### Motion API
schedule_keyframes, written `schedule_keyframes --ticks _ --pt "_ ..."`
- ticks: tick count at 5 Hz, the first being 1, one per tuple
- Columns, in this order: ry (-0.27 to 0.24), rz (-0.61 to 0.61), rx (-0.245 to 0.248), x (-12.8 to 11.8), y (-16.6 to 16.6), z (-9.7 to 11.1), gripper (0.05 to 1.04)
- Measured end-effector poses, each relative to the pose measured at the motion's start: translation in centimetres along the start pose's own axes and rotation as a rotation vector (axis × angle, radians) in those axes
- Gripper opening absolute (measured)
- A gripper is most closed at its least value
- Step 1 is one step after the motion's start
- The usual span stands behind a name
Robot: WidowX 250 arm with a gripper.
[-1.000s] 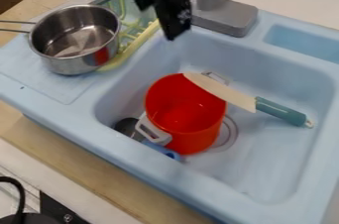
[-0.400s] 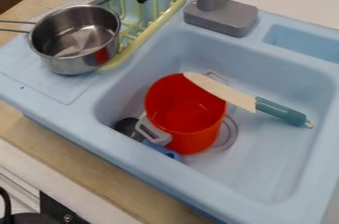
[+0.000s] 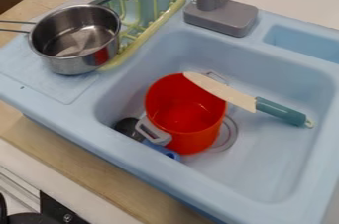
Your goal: Move the knife to the left bottom corner of the sink
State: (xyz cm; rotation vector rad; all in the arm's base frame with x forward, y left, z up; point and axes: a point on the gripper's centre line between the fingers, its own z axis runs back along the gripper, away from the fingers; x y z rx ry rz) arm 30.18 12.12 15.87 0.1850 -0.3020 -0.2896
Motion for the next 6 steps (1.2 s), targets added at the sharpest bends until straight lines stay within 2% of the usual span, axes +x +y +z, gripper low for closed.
schedule_keyframes --ticks 1,2,3,5,6 --pt "0.019 0.007 0.042 -0.4 1.2 -0.2 0.997" --pt "0.032 0.017 0.061 -0.4 2.3 -1.0 0.997" --pt "0.01 0.018 0.042 0.0 3.1 -1.8 0.997" --pt "0.039 -0.023 0.009 0.5 3.4 -4.3 0.997" --pt "0.017 -0.031 -0.041 0.7 2.9 -5.1 0.951"
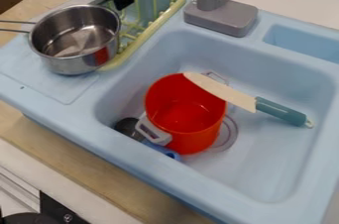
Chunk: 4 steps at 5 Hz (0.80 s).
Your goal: Move the knife to the left bottom corner of the sink
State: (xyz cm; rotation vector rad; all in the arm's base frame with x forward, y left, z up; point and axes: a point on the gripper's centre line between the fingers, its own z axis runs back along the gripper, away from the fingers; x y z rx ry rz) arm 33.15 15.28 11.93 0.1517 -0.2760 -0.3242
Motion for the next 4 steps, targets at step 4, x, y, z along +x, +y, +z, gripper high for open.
schedule_keyframes --ticks 4 --pt "-0.006 -0.029 -0.005 0.04 0.08 -0.34 0.383"
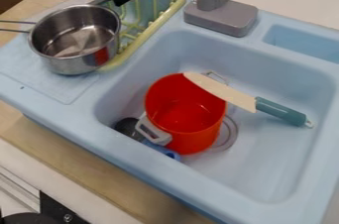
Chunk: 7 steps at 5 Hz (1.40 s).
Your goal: Move the knife to the left bottom corner of the sink
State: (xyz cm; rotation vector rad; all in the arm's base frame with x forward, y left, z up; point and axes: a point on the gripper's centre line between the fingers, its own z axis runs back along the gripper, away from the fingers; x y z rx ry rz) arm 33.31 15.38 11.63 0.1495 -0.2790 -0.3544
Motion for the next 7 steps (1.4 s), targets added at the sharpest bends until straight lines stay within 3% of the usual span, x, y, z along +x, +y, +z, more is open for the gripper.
schedule_keyframes --ticks 1,2,3,4,5,7 --pt "0.038 -0.024 -0.024 0.2 0.0 1.1 0.383" --pt "0.094 -0.062 -0.046 1.0 0.1 3.5 0.383" --pt "0.092 -0.087 -0.113 1.3 -0.7 4.5 0.383" --pt "0.081 -0.107 -0.112 1.2 -2.6 4.8 0.383" --pt "0.033 -0.152 -0.064 0.7 -5.6 5.9 0.383" --pt "0.0 -0.189 -0.074 -0.4 -10.0 8.5 0.383"
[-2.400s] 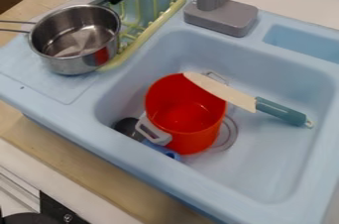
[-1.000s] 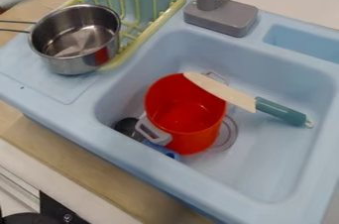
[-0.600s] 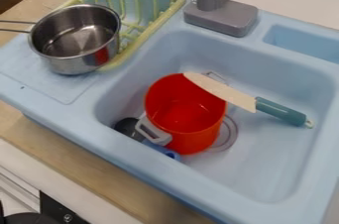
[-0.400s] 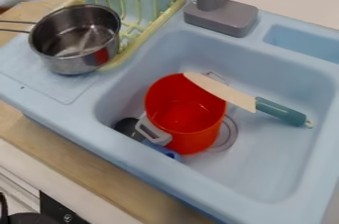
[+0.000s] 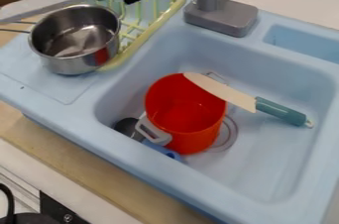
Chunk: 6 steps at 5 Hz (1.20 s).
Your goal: Move the knife to the left bottom corner of the sink
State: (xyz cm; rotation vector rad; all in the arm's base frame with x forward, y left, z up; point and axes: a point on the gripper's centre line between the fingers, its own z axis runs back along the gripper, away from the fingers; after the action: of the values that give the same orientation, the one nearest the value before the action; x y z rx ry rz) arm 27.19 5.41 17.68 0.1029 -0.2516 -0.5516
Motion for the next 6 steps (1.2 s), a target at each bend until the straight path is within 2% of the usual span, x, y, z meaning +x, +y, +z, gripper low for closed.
schedule_keyframes --ticks 2,3,4,6 --pt "-0.008 -0.09 -0.079 1.1 -4.7 -0.5 0.383" --pt "-0.031 -0.111 -0.117 2.0 -7.6 -1.6 0.383" --pt "-0.054 -0.203 -0.121 3.5 -10.0 -2.4 0.383" --pt "-0.02 -0.242 -0.182 6.3 -13.0 -4.6 0.383"
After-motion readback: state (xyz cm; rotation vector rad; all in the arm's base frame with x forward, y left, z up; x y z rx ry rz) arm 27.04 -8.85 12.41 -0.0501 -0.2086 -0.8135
